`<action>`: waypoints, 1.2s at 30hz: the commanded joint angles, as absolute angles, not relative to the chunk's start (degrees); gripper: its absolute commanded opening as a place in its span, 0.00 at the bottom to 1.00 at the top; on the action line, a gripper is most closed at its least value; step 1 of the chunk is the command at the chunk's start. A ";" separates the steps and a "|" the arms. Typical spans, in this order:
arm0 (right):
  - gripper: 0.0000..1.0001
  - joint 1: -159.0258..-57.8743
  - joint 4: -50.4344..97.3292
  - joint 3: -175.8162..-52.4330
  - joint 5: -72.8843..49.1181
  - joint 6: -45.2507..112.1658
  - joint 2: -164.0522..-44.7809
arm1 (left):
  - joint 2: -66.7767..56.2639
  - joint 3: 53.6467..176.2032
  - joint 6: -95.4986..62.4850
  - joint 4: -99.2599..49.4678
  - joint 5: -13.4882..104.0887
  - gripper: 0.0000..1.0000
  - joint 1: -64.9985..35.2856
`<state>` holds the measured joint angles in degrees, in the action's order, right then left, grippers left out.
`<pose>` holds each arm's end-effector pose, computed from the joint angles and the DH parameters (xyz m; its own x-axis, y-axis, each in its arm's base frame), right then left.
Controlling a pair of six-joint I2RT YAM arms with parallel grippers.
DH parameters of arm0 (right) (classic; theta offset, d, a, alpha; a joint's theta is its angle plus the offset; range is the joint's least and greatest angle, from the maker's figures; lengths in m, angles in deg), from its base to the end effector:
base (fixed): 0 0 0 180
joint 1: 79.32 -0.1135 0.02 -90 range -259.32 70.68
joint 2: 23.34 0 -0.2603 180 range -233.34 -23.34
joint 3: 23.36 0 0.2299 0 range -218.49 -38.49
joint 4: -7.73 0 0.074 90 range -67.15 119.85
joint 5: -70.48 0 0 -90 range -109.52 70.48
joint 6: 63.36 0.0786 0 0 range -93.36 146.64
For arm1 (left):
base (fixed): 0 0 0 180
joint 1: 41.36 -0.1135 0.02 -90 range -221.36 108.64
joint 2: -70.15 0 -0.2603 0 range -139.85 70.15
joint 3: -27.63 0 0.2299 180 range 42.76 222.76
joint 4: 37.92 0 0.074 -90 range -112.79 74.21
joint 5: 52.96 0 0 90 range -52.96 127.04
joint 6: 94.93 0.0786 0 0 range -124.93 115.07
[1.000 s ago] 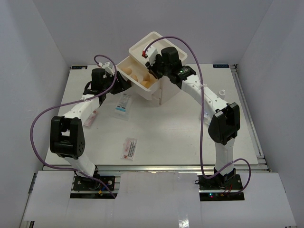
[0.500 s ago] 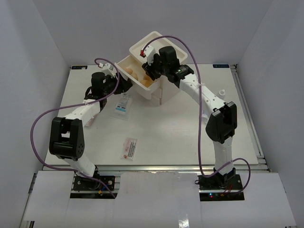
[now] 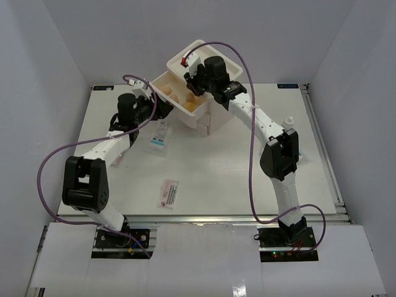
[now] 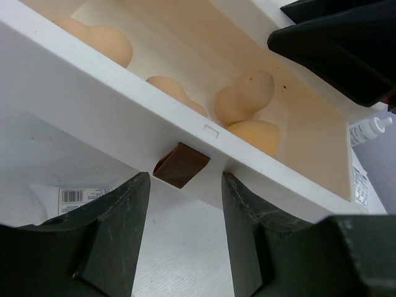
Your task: Organize the makeup
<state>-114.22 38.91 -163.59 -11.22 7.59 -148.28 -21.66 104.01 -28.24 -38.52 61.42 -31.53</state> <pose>0.4338 0.3164 0.3460 0.0097 -0.3870 -0.9220 -0.7161 0.6409 -0.2766 0.3793 -0.0987 0.2752 -0.4487 -0.2880 -0.8460 0.4041 0.7789 -0.4796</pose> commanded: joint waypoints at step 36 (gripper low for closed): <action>0.17 -117.20 48.50 -154.45 14.61 9.54 -138.69 | -28.97 108.58 -26.25 -53.28 62.85 0.60 -28.15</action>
<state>-113.85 41.26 -152.51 6.41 5.21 -139.41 -27.90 103.67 -26.05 -52.78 68.17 -29.72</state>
